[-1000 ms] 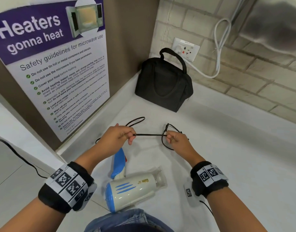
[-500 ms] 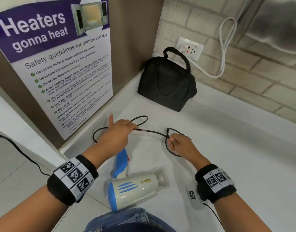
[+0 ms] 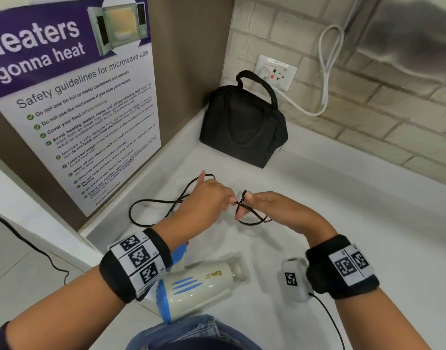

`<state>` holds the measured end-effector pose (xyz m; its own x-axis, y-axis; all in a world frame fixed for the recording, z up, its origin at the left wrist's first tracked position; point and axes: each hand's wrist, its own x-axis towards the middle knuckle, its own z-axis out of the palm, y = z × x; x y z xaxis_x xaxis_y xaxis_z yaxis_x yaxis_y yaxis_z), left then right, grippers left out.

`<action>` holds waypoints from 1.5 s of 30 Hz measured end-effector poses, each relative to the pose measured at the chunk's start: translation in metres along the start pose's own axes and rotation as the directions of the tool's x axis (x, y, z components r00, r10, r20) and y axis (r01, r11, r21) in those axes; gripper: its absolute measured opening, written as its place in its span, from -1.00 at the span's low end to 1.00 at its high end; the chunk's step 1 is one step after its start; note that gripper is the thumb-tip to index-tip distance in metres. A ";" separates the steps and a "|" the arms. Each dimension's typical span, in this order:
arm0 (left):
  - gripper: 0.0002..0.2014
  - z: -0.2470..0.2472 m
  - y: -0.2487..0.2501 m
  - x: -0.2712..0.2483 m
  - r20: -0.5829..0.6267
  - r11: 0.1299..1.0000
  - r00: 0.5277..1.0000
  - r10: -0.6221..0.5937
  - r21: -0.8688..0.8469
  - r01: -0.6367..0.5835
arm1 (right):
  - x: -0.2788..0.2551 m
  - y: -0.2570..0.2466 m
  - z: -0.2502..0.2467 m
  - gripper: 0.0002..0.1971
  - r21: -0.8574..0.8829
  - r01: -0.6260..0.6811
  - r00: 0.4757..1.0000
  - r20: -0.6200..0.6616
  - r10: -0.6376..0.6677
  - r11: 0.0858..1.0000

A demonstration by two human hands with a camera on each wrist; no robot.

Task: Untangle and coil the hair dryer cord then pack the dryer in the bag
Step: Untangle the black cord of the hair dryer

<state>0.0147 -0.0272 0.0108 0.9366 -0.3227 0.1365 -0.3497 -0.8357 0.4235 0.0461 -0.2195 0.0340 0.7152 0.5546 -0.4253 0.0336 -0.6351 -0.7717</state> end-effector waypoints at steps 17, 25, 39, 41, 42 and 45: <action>-0.75 -0.016 -0.019 0.002 -0.163 0.938 0.952 -0.259 -0.276 0.208 | 0.001 0.030 0.007 -0.87 0.184 0.041 0.997 -0.076 -0.028 0.982; -0.74 -0.008 -0.023 -0.005 -0.021 0.920 0.950 -0.311 -0.258 0.295 | -0.001 0.032 0.015 -0.71 0.507 0.106 0.965 -0.259 0.034 0.856; -0.76 -0.002 -0.020 0.000 0.089 0.778 0.908 -0.410 -0.486 0.399 | 0.000 0.039 0.025 -0.60 0.472 0.238 0.908 -0.418 -0.022 0.849; -0.75 0.003 -0.020 0.000 0.106 0.810 0.924 -0.367 -0.453 0.374 | 0.004 0.039 0.026 -0.69 0.461 0.254 0.887 -0.461 -0.015 0.850; -0.74 0.004 -0.018 0.000 0.101 0.826 0.934 -0.344 -0.440 0.352 | 0.005 0.038 0.028 -0.71 0.445 0.253 0.878 -0.479 -0.010 0.859; -0.67 0.004 -0.015 0.000 0.071 0.870 0.955 -0.289 -0.397 0.293 | 0.008 0.035 0.032 -0.63 0.375 0.273 0.840 -0.542 -0.029 0.886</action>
<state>0.0201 -0.0167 0.0010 0.9936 -0.0982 -0.0561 -0.0207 -0.6453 0.7636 0.0309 -0.2199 -0.0113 0.9780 0.1931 -0.0784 -0.0369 -0.2098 -0.9770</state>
